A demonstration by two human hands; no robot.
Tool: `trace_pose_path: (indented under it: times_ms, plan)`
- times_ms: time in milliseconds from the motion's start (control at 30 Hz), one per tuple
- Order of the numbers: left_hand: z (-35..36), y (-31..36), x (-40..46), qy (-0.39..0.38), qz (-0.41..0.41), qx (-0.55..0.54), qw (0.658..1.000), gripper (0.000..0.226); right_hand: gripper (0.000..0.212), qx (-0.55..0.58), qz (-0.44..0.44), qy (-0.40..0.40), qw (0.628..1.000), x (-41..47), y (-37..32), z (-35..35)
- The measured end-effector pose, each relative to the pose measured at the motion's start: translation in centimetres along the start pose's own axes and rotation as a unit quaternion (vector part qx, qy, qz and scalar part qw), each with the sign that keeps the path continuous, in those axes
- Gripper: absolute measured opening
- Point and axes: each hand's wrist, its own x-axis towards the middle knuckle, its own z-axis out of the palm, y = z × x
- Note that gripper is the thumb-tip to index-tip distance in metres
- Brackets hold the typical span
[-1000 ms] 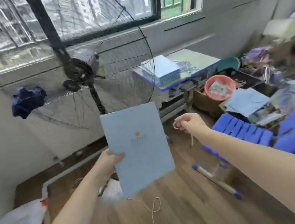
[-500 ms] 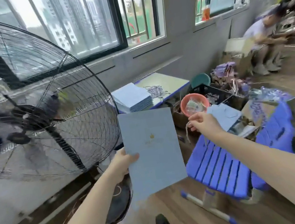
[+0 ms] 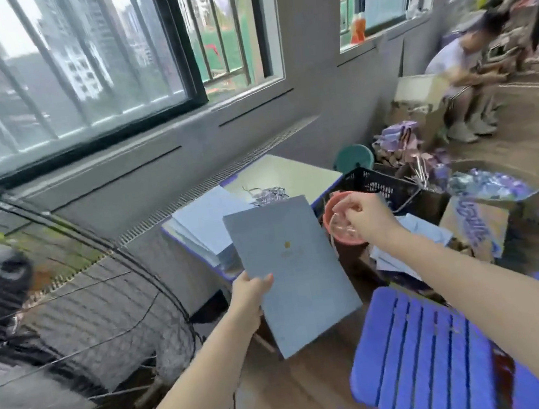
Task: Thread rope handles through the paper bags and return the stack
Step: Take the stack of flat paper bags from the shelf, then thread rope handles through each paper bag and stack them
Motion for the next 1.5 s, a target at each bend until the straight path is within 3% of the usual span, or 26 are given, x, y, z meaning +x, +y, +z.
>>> trace_pose_path:
  times_ms: [300, 633, 767, 833, 900, 1000, 1100, 1233, 1500]
  plan:
    - [3.2, 5.6, 9.7, 0.044, 0.044, -0.021, 0.998, 0.022, 0.027, 0.044, 0.02, 0.0, 0.999, 10.8, 0.5, 1.8]
    - [5.3, 8.0, 22.8, 0.089, 0.022, -0.065, 0.994, 0.017, 0.029, 0.033, -0.013, -0.05, 0.998, 28.6, 3.7, 8.7]
    - [7.3, 9.7, 31.0, 0.135, 0.018, -0.072, 0.988, 0.053, 0.031, 0.059, -0.044, -0.08, 0.994, 38.0, 6.6, 12.0]
    - [8.4, 10.3, 35.9, 0.163, 0.017, -0.069, 0.984, 0.056, 0.031, 0.066, -0.042, -0.104, 0.991, 43.0, 7.8, 13.6]
    - [9.5, 11.2, 39.1, 0.174, 0.007, -0.06, 0.983, 0.053, 0.031, 0.067, -0.044, -0.124, 0.989, 46.8, 8.8, 15.0]
    - [10.9, 12.0, 43.3, 0.225, -0.01, -0.059, 0.972, 0.029, 0.03, 0.025, -0.061, -0.166, 0.984, 51.3, 10.2, 16.8]
    - [11.8, 12.9, 46.0, 0.278, -0.035, -0.063, 0.958, 0.017, 0.028, -0.047, -0.105, -0.196, 0.974, 54.9, 11.1, 18.4]
    - [10.9, 13.3, 48.2, 0.317, -0.025, -0.046, 0.947, 0.026, 0.03, -0.076, -0.127, -0.231, 0.962, 57.5, 12.7, 21.5]
    - [8.5, 10.9, 50.7, 0.334, 0.03, -0.003, 0.942, 0.032, 0.03, 0.032, -0.089, -0.243, 0.965, 58.5, 17.6, 27.0]
